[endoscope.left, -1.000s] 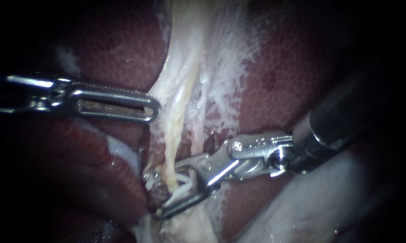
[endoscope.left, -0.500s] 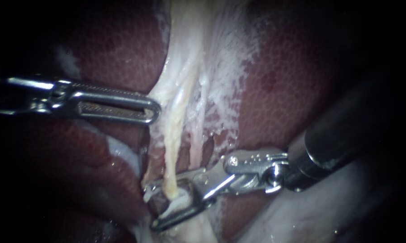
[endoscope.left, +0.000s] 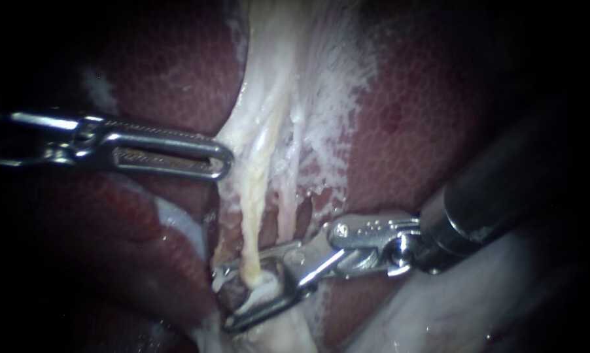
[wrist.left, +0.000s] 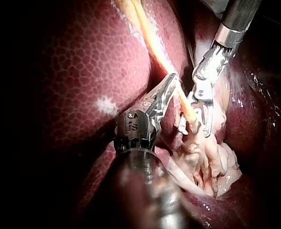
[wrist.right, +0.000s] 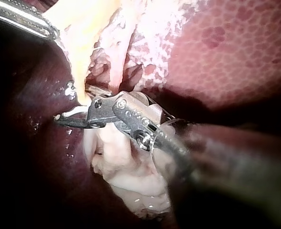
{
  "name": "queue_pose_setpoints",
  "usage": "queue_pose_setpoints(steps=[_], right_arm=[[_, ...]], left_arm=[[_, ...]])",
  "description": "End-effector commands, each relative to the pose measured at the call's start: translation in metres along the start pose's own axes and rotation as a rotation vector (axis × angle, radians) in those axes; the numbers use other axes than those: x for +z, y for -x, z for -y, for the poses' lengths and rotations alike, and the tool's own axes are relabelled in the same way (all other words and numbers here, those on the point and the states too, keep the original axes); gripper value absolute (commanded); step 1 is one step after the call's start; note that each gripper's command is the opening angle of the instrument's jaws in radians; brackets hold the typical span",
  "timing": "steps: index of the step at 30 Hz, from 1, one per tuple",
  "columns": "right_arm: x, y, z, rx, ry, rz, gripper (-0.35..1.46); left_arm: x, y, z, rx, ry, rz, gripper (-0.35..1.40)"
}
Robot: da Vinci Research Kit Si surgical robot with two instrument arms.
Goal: Clipping first clip left tube
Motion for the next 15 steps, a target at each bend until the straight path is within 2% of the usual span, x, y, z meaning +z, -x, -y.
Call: queue_pose_setpoints(steps=[1,6,10,15], right_arm=[[-0.0004,-0.0001,0.0,0.0,0.0,-0.001,0.44],[-0.0012,0.0001,-0.0002,0.001,-0.006,0.0,0.39],[-0.0018,0.0006,-0.0008,0.0,-0.008,0.0,0.28],[-0.003,0.0012,-0.0016,-0.001,-0.012,0.0,-0.26]], left_arm=[[0.0,0.0,0.0,0.0,-0.001,0.0,-0.33],[-0.0001,0.0,0.0,0.0,-0.001,0.0,-0.33],[-0.0001,0.0,0.0,0.0,-0.001,0.0,-0.33],[-0.0001,0.0,0.0,0.0,-0.001,0.0,-0.33]])
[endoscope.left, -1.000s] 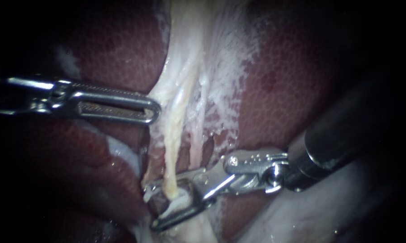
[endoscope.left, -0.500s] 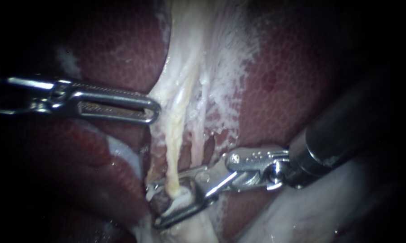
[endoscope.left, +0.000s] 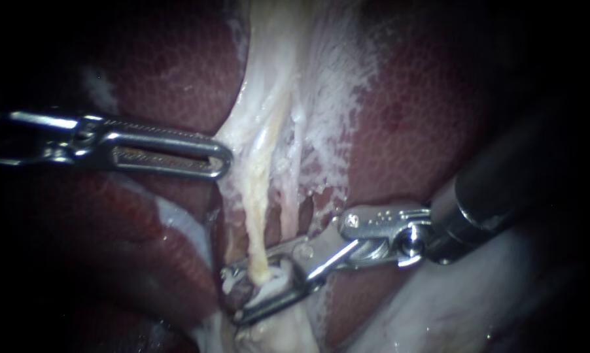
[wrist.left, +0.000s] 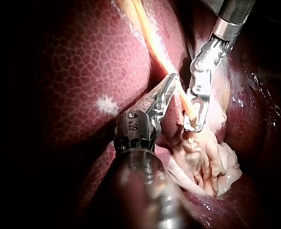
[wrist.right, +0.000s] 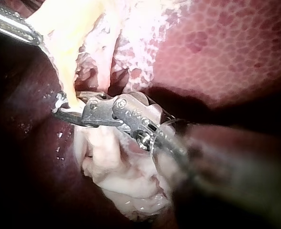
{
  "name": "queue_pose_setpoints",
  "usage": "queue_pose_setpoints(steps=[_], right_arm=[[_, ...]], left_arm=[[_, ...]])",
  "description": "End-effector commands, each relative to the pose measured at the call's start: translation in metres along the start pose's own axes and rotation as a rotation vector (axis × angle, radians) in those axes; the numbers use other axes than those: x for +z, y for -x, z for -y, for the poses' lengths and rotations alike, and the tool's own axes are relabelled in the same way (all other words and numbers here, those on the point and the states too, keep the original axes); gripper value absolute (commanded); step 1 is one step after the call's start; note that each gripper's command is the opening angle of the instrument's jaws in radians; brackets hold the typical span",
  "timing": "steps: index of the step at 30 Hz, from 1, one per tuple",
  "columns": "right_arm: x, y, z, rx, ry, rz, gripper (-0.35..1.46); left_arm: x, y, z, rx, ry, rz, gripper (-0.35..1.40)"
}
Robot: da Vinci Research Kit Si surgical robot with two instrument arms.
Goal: Clipping first clip left tube
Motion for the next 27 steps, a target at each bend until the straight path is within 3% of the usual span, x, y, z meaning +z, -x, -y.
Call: queue_pose_setpoints(steps=[1,4,27], right_arm=[[-0.0002,0.0,-0.0003,0.0,-0.001,-0.001,-0.35],[-0.0009,0.0,-0.0008,0.001,-0.003,-0.002,-0.35],[-0.0007,-0.0002,-0.0004,0.013,0.001,0.012,-0.35]], left_arm=[[0.0,0.0,0.0,0.0,0.0,0.0,-0.33],[0.0,0.0,0.0,0.0,0.0,0.0,-0.33],[0.0002,0.0001,0.0001,-0.001,0.001,0.0,-0.33]])
